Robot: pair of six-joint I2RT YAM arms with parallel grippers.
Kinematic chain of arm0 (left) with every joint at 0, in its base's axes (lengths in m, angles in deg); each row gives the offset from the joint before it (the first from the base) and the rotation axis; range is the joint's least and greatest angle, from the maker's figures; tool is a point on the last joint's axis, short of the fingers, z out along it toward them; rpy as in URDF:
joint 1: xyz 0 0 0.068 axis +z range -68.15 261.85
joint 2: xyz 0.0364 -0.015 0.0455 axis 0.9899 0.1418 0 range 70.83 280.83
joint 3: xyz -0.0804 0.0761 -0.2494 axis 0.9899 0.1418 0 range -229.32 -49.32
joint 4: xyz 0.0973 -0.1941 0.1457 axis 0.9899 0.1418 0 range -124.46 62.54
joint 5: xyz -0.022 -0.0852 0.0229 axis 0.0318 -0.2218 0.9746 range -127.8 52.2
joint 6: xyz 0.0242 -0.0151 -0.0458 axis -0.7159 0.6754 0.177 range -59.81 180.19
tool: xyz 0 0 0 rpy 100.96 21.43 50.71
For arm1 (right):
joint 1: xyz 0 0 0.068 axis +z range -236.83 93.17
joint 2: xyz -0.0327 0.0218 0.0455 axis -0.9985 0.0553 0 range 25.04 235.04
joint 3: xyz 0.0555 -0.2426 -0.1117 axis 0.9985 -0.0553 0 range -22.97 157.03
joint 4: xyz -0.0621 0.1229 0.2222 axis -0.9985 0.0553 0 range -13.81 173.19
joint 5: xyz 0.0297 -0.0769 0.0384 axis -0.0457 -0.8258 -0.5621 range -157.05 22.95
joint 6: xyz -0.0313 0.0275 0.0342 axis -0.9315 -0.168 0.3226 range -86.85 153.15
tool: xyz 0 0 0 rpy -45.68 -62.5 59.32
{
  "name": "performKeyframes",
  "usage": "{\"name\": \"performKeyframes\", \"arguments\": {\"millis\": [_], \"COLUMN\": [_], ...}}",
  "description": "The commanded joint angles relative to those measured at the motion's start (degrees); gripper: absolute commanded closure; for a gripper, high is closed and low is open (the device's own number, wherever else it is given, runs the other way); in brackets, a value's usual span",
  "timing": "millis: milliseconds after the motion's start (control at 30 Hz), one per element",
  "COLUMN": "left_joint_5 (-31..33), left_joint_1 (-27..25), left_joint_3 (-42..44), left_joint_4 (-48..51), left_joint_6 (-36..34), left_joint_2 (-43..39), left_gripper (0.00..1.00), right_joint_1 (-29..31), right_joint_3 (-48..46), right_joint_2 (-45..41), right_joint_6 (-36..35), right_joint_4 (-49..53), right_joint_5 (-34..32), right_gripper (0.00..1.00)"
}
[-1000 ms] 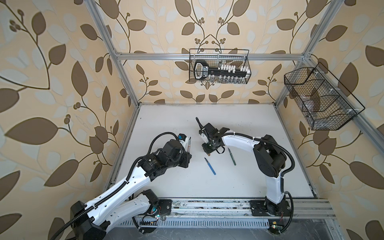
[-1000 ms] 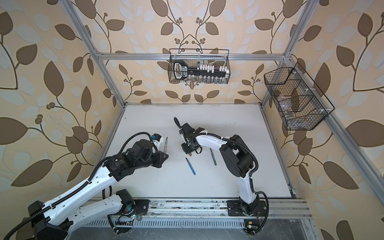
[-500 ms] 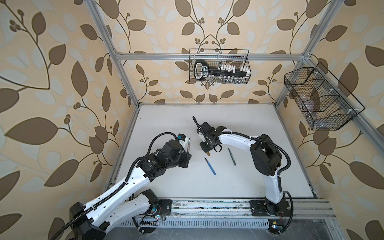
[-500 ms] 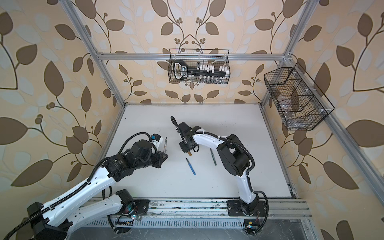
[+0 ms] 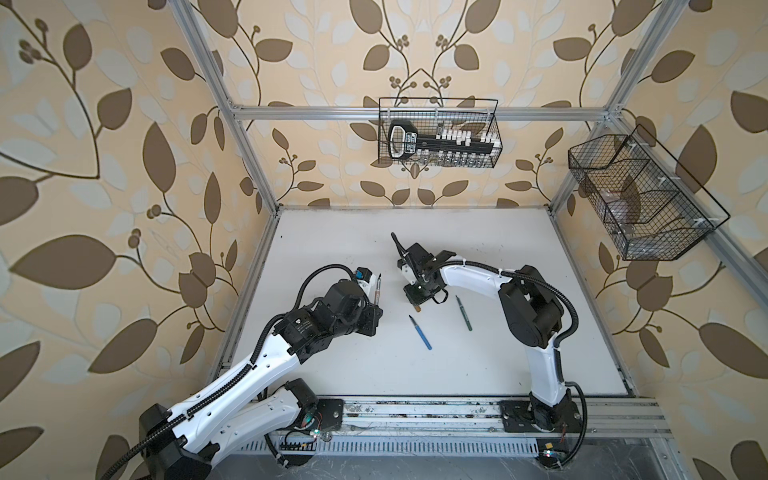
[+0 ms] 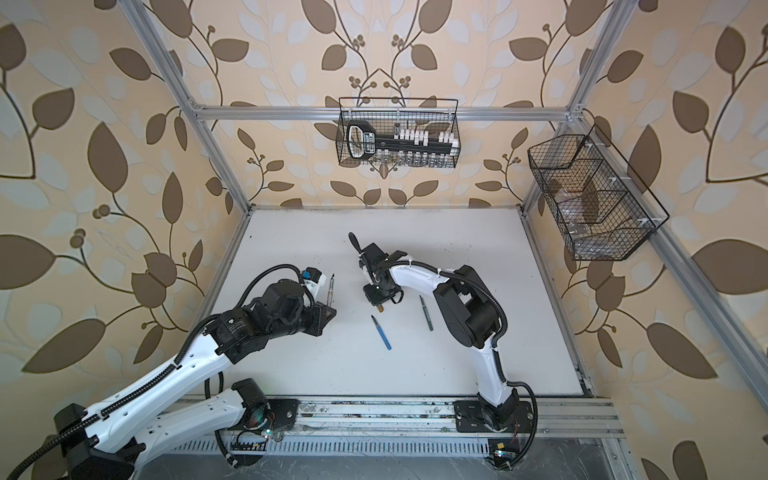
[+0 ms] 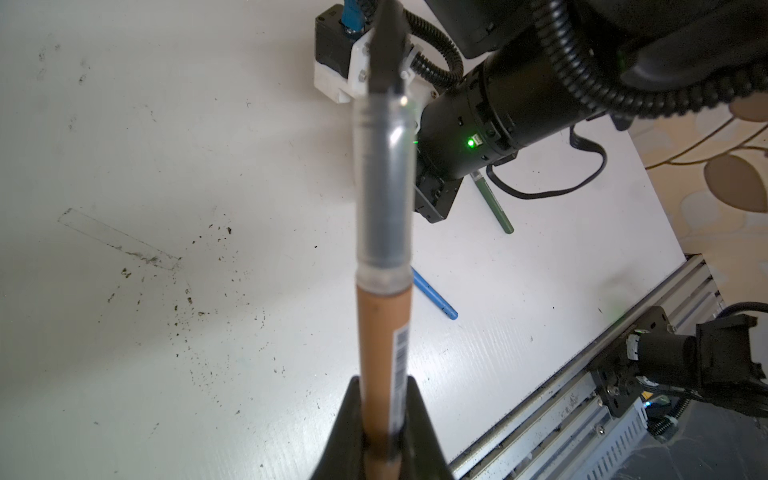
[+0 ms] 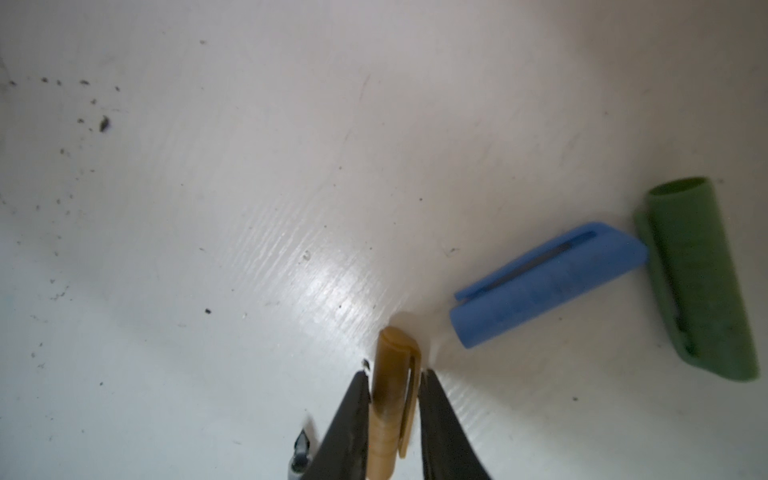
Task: Insert the pens into the pen caps
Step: 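Close the right gripper on the tan cap while the left gripper holds the pen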
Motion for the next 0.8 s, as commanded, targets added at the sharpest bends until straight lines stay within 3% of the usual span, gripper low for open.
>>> {"name": "performKeyframes", "arguments": {"millis": [0, 133, 467, 600, 767], "left_joint_5": [0.22, 0.19, 0.44, 0.45, 0.20], "left_joint_1": [0.41, 0.41, 0.41, 0.41, 0.41], "left_joint_3": [-1.92, -1.88, -1.53, -1.53, -1.51], "left_joint_4": [0.22, 0.16, 0.39, 0.48, 0.39], "left_joint_6": [-1.44, -1.57, -1.47, -1.47, -1.37], "left_joint_2": [-0.32, -0.28, -0.93, -1.09, -1.11], "left_gripper": [0.91, 0.91, 0.91, 0.91, 0.91], "right_joint_1": [1.85, 3.30, 3.17, 2.77, 2.18], "right_joint_3": [-0.57, -0.08, -0.56, -0.60, -1.11], "right_joint_2": [0.45, 0.25, 0.41, -0.96, -0.49], "right_joint_6": [-1.62, -1.37, -0.41, -1.35, -3.69], "right_joint_4": [1.55, 2.50, 2.76, 2.34, 2.25], "right_joint_5": [-3.15, -6.96, -8.59, -6.19, -2.72], "right_gripper": [0.76, 0.74, 0.70, 0.60, 0.58]}}
